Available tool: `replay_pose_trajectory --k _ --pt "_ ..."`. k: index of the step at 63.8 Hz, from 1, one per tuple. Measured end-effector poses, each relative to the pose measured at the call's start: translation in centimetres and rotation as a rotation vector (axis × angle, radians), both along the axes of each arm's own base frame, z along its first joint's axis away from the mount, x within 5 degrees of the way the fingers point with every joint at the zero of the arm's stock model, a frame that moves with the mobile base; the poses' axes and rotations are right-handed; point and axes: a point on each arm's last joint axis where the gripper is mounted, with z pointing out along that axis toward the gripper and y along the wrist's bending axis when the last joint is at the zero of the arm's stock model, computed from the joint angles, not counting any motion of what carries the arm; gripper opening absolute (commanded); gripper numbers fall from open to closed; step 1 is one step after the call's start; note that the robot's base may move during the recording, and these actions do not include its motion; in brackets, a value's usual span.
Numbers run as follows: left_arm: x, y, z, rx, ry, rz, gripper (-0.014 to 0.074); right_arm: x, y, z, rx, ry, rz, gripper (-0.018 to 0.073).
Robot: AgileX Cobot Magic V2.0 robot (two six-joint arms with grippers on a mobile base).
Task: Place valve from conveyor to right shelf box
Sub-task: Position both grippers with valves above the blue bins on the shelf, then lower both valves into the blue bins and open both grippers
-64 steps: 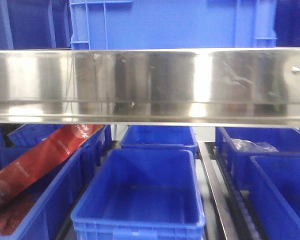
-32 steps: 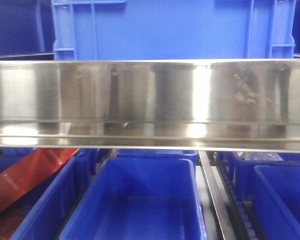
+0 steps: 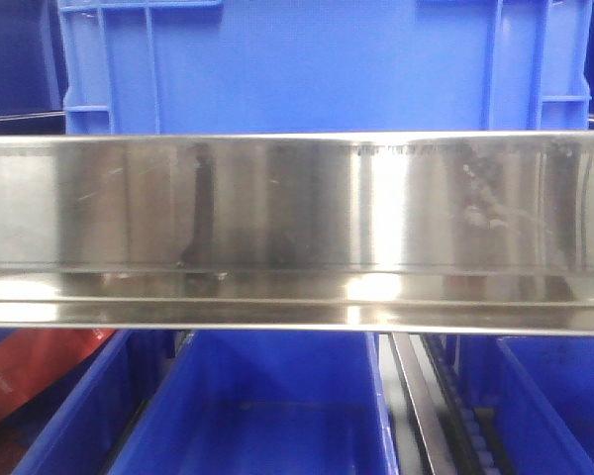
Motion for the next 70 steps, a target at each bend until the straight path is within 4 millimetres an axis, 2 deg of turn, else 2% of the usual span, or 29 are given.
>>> replay_pose_trajectory --k 70 --pt "0.05 0.02 0.22 0.0 -0.025 0.002 -0.0111 -0.12 -0.01 0.35 0.0 -0.013 0.0 -0.0153"
